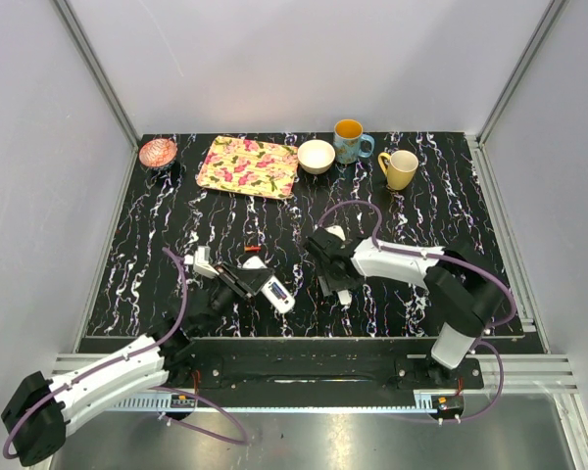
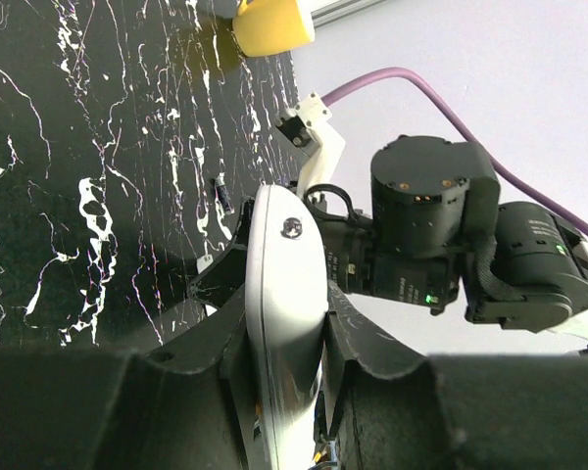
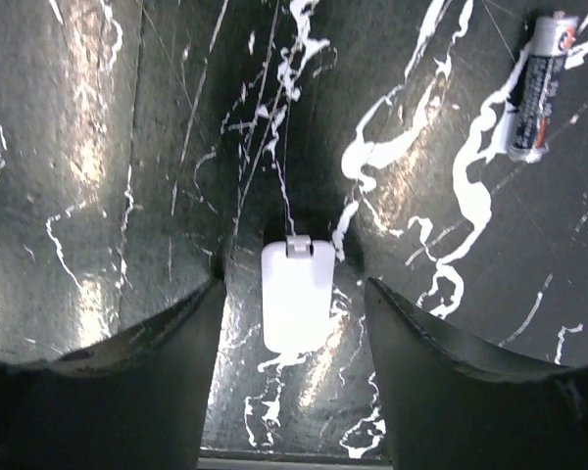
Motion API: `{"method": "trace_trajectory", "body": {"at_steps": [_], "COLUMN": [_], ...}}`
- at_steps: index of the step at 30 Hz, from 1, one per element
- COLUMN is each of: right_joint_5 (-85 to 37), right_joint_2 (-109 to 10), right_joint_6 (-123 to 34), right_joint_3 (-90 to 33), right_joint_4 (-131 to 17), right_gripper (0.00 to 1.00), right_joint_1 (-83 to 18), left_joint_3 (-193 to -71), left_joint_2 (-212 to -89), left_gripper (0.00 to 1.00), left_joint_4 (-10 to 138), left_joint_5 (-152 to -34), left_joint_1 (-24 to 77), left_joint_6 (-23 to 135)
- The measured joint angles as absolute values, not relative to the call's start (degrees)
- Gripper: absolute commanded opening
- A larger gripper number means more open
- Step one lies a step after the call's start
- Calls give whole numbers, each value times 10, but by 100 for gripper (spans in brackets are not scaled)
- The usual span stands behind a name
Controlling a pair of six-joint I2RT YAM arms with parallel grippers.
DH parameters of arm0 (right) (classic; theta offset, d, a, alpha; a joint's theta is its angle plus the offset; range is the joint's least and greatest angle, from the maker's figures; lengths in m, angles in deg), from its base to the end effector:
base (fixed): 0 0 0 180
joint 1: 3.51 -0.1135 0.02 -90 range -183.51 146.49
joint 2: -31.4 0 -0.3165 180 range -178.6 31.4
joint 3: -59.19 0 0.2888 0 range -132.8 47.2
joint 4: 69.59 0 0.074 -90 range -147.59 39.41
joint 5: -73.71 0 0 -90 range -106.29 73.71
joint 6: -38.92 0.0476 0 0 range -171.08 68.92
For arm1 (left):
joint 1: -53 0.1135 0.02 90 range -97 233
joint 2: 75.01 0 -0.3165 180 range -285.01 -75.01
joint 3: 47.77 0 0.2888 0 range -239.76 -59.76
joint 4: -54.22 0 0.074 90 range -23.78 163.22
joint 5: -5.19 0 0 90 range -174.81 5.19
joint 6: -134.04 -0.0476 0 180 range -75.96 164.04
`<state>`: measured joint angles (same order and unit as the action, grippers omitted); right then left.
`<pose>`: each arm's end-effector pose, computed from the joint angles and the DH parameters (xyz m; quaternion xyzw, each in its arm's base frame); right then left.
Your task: Load the batteries into the remote control
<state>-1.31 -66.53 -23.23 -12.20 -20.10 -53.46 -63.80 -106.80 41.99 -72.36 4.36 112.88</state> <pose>0.2353 0.2608 0.1815 -0.1731 0.9689 -0.0250 0.1751 0.1063 -0.1052 0.1944 -0.2001 0.7000 -0.5411 0.4209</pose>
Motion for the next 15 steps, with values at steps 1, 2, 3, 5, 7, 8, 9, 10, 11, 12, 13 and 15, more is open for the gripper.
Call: {"method": "trace_trajectory", "body": {"at_steps": [1,2,3,5,7,8,9,10,11,12,13,15], "right_joint_5": [-17,-22,-26,-39,-49,-56,-60,-66,-68,-69,-69,-69], "right_joint_2": [-670,-674,-675,-676,-676,-677,-677,-677,-676,-675,-674,-670], "right_joint_6": [-234,-236,-237,-241,-244,-245,-245,-246,-248,-249,-250,-250], "right_joint_3": [-122,-122,-122,-122,-122,-121,-120,-118,-117,-116,-114,-108], "right_joint_4": [-209,-215,-218,-224,-230,-235,-237,-240,-241,-243,-244,-248], "right_gripper": [65,62,61,55,50,47,43,42,38,35,34,32], "right_joint_1": [-531,-526,-522,-513,-506,-502,-500,-498,-496,-495,-493,-491], "left_joint_3": [-638,-638,-638,-637,-637,-637,-637,-637,-637,-637,-637,-635], "left_joint_2": [-1063,-1060,-1057,-1054,-1053,-1053,-1053,-1053,-1054,-1055,-1056,-1060], "left_gripper": [0,0,0,0,0,0,0,0,0,0,0,0], "left_joint_4": [422,425,426,427,427,427,427,427,427,427,426,426], "left_joint_5": [-723,-723,-723,-723,-722,-722,-722,-721,-721,-721,-721,-722], "left_joint_1": [44,44,44,44,44,44,44,44,44,44,44,44], "left_joint_6": [1129,1129,1129,1129,1129,1129,1129,1129,1129,1129,1129,1129]}}
